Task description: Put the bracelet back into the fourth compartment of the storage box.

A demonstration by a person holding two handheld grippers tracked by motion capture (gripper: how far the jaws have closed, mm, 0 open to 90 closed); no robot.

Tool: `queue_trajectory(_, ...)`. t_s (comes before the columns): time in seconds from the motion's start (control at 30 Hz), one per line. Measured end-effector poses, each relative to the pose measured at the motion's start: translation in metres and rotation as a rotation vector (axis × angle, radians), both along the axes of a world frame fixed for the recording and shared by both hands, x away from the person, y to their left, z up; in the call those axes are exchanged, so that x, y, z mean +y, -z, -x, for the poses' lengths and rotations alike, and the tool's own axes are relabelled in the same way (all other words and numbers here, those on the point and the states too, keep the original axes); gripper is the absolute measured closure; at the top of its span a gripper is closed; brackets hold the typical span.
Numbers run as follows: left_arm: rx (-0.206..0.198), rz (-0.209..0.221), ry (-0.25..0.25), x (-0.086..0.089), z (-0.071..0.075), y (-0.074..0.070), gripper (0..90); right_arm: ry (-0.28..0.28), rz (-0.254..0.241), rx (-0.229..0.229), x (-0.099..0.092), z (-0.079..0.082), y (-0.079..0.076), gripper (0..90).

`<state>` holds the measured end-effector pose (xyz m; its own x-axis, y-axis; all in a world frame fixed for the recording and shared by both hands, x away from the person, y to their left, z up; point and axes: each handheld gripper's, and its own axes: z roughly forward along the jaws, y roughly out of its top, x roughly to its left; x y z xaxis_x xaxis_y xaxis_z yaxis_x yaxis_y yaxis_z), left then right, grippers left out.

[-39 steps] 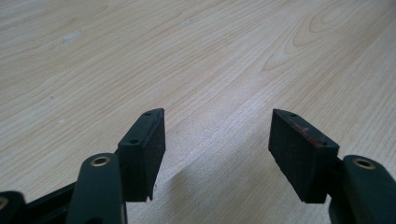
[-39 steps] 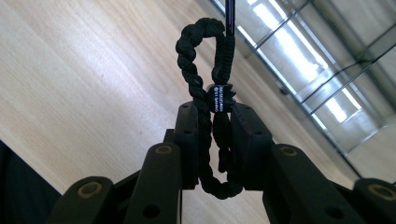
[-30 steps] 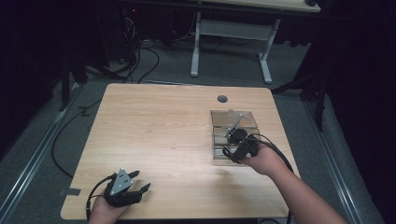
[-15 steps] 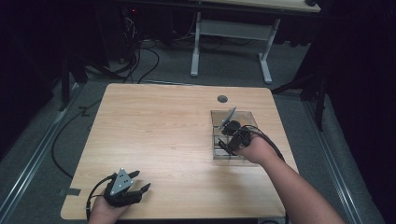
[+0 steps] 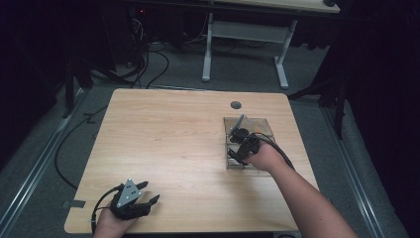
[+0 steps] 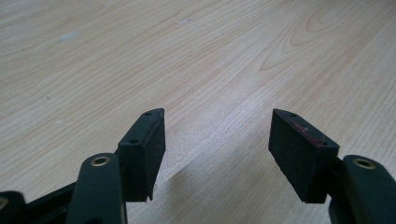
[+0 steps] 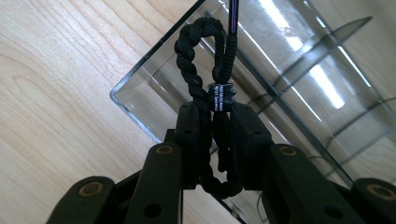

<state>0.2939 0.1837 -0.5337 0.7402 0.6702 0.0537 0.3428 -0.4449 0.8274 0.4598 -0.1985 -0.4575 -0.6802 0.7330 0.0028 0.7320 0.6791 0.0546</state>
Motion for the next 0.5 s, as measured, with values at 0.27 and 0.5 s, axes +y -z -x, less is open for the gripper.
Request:
queue_trajectory(0.27, 0.001, 0.0, 0.002, 0.0, 0.0, 0.0, 36.9, 0.024, 0.017, 0.031, 0.007, -0.002, 0.011, 75.0)
queue_trajectory(0.5, 0.001, 0.0, 0.002, 0.0, 0.0, 0.0, 36.9, -0.016, 0.02, 0.036, 0.008, -0.005, 0.017, 75.2)
